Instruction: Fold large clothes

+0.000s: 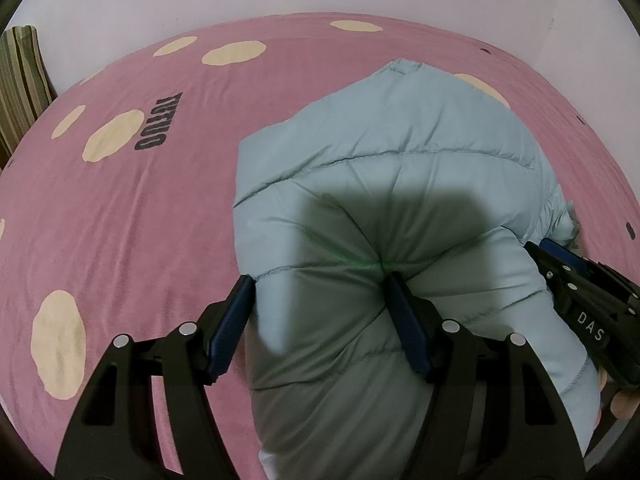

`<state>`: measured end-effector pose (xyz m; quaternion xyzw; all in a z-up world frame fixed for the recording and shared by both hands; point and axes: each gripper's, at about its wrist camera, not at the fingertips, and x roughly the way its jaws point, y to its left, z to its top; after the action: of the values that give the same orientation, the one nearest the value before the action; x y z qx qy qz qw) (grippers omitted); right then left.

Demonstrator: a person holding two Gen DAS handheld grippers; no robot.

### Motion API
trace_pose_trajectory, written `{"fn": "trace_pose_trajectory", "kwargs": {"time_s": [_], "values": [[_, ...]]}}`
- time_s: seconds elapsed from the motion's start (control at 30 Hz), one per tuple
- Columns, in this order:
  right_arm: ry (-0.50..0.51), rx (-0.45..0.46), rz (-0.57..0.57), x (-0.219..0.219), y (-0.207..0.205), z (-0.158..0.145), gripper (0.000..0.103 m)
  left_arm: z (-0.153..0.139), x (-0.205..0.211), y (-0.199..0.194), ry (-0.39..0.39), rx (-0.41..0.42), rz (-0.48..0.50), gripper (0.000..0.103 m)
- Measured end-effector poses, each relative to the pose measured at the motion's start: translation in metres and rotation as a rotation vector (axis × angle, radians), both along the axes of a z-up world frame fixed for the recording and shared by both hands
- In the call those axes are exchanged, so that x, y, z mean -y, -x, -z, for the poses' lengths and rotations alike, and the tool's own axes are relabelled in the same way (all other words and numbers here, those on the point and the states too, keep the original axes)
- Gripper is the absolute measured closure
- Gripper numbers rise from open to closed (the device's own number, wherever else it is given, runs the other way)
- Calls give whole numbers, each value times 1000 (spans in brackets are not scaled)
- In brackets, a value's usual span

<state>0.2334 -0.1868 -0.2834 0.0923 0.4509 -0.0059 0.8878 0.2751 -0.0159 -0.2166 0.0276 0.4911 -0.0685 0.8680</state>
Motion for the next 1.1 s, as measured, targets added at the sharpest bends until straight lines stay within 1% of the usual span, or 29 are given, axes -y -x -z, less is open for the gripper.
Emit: {"fn": "trace_pose_trajectory", "kwargs": {"time_s": [0.17,0.3,0.33,0.4,0.43,0.47,0.5,0.53,0.63,0.67,0.8,0.87,0.97,1.1], "values": [[6,10,-2,0,1,-2,74,-2,-1,1,3,11,0,35],[47,28,-1,-5,6,-10,73,-8,-2,6,-5,46,1,34],[68,33,0,-7,7,-14,71,-11,-3,9,-8,58,0,34],[94,49,3,-12,13,-24,62,-19,-5,14,-18,76,-7,34],[97,57,5,-13,15,-28,52,-24,-6,18,-20,87,-13,34],[98,69,10,-14,20,-34,45,-29,-8,21,-21,99,-17,33],[100,87,19,-15,25,-42,43,-33,-9,26,-21,115,-23,32],[97,97,20,-15,29,-47,39,-41,-11,32,-19,140,-32,28],[99,126,27,-18,44,-65,37,-58,-18,49,-11,196,-54,25],[100,135,29,-19,49,-70,36,-63,-19,54,-9,206,-59,22],[100,164,41,-20,74,-89,32,-85,-28,79,-5,254,-88,17],[96,174,45,-21,87,-95,31,-95,-27,93,-14,277,-99,12],[91,186,53,-23,105,-104,29,-109,-26,116,-26,321,-103,11],[83,206,48,-26,127,-114,27,-125,-27,142,-17,361,-112,10]]}}
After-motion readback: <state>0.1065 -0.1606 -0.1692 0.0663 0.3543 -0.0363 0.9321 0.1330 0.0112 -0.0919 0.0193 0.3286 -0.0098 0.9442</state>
